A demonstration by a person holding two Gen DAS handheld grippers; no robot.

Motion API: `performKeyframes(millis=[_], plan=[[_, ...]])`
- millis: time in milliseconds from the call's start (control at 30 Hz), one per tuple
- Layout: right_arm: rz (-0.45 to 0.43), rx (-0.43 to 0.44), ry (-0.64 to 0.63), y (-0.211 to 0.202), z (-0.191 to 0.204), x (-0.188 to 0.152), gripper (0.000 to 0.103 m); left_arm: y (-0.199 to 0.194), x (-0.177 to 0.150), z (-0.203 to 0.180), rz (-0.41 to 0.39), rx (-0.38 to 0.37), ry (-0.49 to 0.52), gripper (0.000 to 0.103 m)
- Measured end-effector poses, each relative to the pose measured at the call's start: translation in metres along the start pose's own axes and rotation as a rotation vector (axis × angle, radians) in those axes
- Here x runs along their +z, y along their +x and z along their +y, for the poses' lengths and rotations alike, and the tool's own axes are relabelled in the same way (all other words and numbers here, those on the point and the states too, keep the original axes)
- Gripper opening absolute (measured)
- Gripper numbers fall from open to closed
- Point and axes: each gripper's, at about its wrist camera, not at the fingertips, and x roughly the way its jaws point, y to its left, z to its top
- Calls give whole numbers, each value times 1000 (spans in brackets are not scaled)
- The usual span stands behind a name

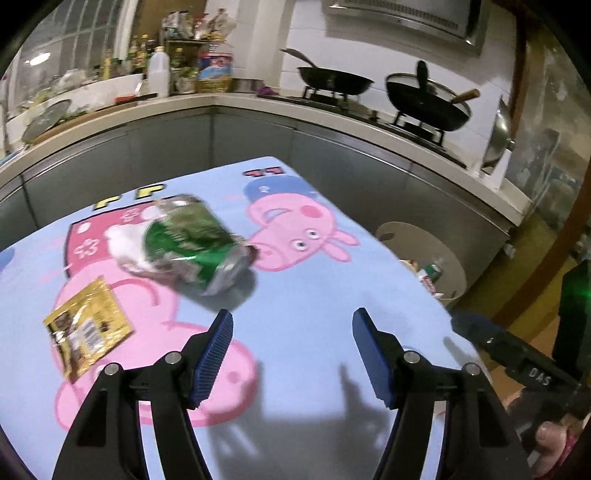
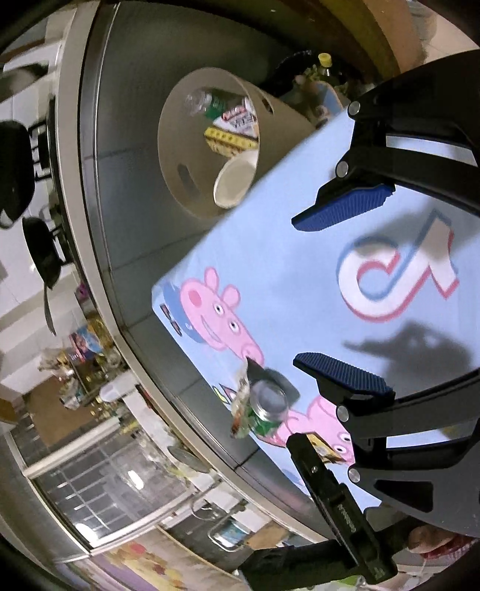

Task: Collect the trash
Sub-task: 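Move both tools back over the remaining trash on the table, then grasp yellow snack packet with left tool while right tool grasps silver foil wrapper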

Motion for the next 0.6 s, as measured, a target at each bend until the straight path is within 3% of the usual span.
performKeyframes(millis=[333,600], plan=[[49,68,-126,15,63,-4,64,-22,-29,62,-8,68,-86,67],[157,151,-231,50,111,-25,44,-54,-68,155,10,78,-311,63]])
